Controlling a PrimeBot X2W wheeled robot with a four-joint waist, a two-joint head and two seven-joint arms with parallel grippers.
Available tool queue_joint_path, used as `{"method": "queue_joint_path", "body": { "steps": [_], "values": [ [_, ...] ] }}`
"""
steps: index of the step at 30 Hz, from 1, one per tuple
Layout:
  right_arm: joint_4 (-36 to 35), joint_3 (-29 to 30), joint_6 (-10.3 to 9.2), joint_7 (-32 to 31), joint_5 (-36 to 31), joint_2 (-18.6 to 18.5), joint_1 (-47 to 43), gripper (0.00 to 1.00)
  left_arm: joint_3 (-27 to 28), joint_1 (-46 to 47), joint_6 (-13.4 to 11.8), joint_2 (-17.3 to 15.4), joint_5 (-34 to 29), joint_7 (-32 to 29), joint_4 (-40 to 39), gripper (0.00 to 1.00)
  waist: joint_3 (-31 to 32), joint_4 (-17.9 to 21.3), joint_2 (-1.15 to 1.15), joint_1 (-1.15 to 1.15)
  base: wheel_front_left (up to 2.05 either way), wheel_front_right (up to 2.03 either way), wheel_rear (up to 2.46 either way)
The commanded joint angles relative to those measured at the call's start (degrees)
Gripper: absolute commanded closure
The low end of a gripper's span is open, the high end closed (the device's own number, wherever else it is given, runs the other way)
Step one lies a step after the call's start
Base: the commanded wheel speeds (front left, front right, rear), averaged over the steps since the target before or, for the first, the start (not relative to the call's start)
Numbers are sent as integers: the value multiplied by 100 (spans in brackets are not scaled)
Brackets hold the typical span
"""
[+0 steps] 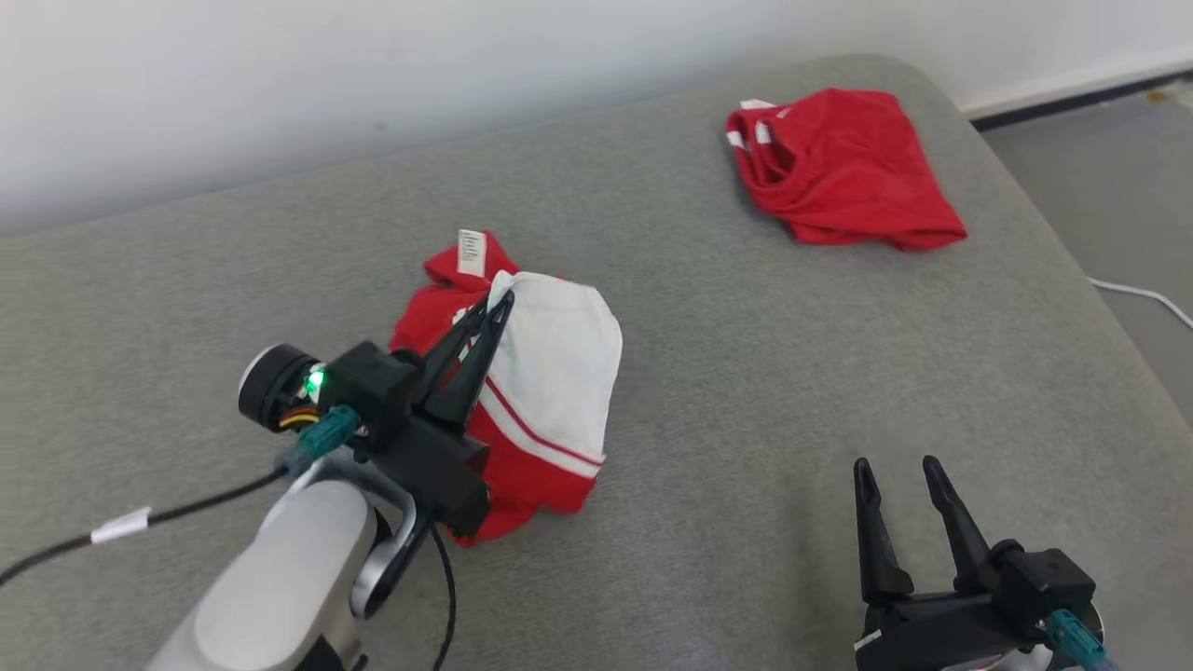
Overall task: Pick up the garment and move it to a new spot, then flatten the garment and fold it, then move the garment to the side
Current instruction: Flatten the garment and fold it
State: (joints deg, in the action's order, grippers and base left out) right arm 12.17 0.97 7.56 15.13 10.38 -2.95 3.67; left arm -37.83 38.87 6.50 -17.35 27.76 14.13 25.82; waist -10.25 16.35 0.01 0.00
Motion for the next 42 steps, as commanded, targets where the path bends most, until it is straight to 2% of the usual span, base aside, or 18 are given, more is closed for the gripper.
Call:
{"method": "queue_joint_path", "body": {
  "steps": [1, 8, 14, 20, 26, 27, 28, 29, 33, 37, 38, 42],
  "values": [
    [16, -12, -17, 0, -38, 13, -65, 0, 44, -208, -57, -14, 11, 47, -162, 100, 275, -421, -1, 0, 0, 0, 0],
    [43, 6, -16, 0, -145, 13, -187, 0, -50, -1317, -309, -169, -39, 95, -1208, 100, 527, -1111, -1, 0, 0, 0, 0],
    [85, -4, -16, 0, -150, 13, -249, 0, -252, -2461, -507, -148, 185, 100, -1760, 100, 597, -1419, -1, 0, 0, 0, 0],
    [159, -66, -16, 0, -169, 12, -281, 0, -646, -3169, -393, 59, 346, 84, -1581, 100, 675, -1465, -1, 0, 0, 0, 0],
    [196, -32, -16, 0, -214, 13, -283, 0, -1005, -3236, -186, 286, 436, -22, -1104, 100, 735, -1441, -1, 0, 0, 0, 0],
    [202, -32, -16, 0, -218, 14, -291, 0, -1011, -3173, -172, 329, 409, -6, -1062, 84, 743, -1437, -1, 0, 0, 0, 0],
    [204, -31, -16, 0, -221, 13, -297, 0, -1006, -3129, -172, 366, 397, 13, -1034, 25, 749, -1432, -1, 0, 0, 0, 0],
    [209, -22, -16, 0, -222, 13, -302, 0, -970, -3084, -199, 383, 355, 28, -1043, 0, 757, -1429, -1, 0, 0, 0, 0],
    [206, 45, -16, -1, -217, 13, -359, 0, -525, -3009, -387, 343, 207, 103, -1426, 0, 812, -1462, -1, 0, 0, 0, 0],
    [204, 81, -16, -1, -217, 13, -401, 0, 271, -3147, -631, 256, -54, 103, -2115, 0, 858, -1511, -1, 0, 0, 0, 0],
    [204, 81, -16, -1, -217, 13, -401, 0, 271, -3147, -631, 256, -54, 103, -2115, 0, 858, -1511, -1, 0, 0, 0, 0],
    [220, 5, -16, -1, -196, 14, -397, 0, 1221, -3387, -910, 100, -496, 106, -2523, 0, 873, -1548, -1, 0, 0, 0, 0]
  ]
}}
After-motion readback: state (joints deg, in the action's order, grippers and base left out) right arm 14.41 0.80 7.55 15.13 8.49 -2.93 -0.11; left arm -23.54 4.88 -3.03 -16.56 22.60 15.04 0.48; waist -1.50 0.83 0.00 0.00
